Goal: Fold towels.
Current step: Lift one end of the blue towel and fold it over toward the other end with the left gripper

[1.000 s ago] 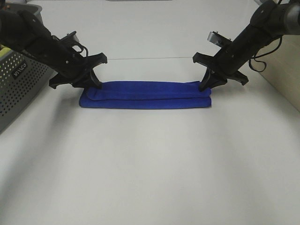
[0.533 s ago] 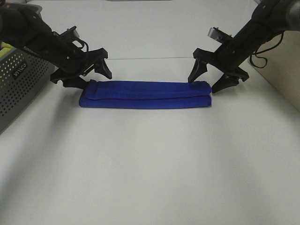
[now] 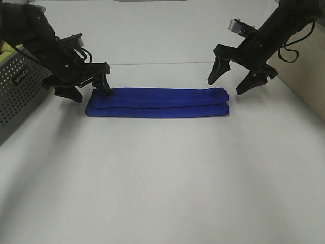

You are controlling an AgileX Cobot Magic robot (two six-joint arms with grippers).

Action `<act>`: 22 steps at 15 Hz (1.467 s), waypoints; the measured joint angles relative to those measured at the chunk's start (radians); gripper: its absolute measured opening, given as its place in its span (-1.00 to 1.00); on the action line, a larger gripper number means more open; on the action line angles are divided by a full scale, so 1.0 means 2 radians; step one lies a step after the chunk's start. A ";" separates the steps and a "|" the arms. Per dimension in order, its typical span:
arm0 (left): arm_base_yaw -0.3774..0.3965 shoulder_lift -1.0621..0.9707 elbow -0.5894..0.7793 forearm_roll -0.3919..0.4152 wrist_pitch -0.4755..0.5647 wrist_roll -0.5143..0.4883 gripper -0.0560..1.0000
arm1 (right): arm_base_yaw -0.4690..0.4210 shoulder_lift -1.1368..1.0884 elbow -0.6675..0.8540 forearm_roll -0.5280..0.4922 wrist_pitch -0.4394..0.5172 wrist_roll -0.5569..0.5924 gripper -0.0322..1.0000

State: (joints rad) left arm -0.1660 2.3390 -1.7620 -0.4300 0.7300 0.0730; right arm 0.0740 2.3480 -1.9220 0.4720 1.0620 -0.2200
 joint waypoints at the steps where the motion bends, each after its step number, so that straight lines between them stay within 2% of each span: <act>1: 0.000 0.000 0.000 0.001 0.000 0.000 0.54 | 0.000 0.000 0.000 -0.001 0.000 0.000 0.65; 4: 0.000 0.014 0.000 -0.006 -0.005 -0.001 0.54 | 0.000 0.000 0.000 -0.001 -0.001 0.000 0.65; 7: 0.000 0.025 -0.002 -0.037 -0.020 -0.001 0.53 | 0.000 0.000 0.000 -0.002 -0.007 0.000 0.65; 9: 0.000 0.027 -0.002 -0.053 -0.029 -0.001 0.41 | 0.000 0.000 0.000 -0.002 -0.011 0.000 0.65; 11: 0.000 0.031 -0.002 -0.055 -0.034 -0.001 -0.09 | 0.000 0.000 0.000 -0.002 -0.014 0.000 0.65; 13: -0.002 0.033 -0.002 -0.044 -0.039 -0.012 -0.74 | 0.000 0.000 0.000 -0.002 -0.014 0.000 0.65; 14: -0.002 0.033 -0.002 -0.044 -0.039 -0.012 -0.74 | 0.000 0.000 0.000 -0.002 -0.014 0.000 0.65; 16: -0.002 0.019 -0.002 0.009 -0.029 -0.040 -0.74 | 0.000 0.000 0.000 -0.002 -0.014 0.000 0.65; 17: -0.002 -0.009 -0.002 0.061 -0.012 -0.055 -0.74 | 0.000 0.000 0.000 -0.002 -0.014 0.000 0.65; 18: -0.002 -0.029 -0.002 0.074 -0.004 -0.063 -0.74 | 0.000 0.000 0.000 -0.002 -0.014 0.000 0.65; 20: -0.002 -0.059 -0.002 0.080 0.004 -0.073 -0.74 | 0.000 0.000 0.000 -0.002 -0.014 0.000 0.65; 22: -0.006 -0.084 -0.005 0.052 0.013 -0.076 -0.74 | 0.000 0.000 0.000 -0.001 -0.009 0.000 0.65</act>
State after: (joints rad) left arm -0.1770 2.1720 -1.7710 -0.3270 0.7570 -0.0780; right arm 0.0740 2.3480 -1.9220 0.4710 1.0450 -0.2200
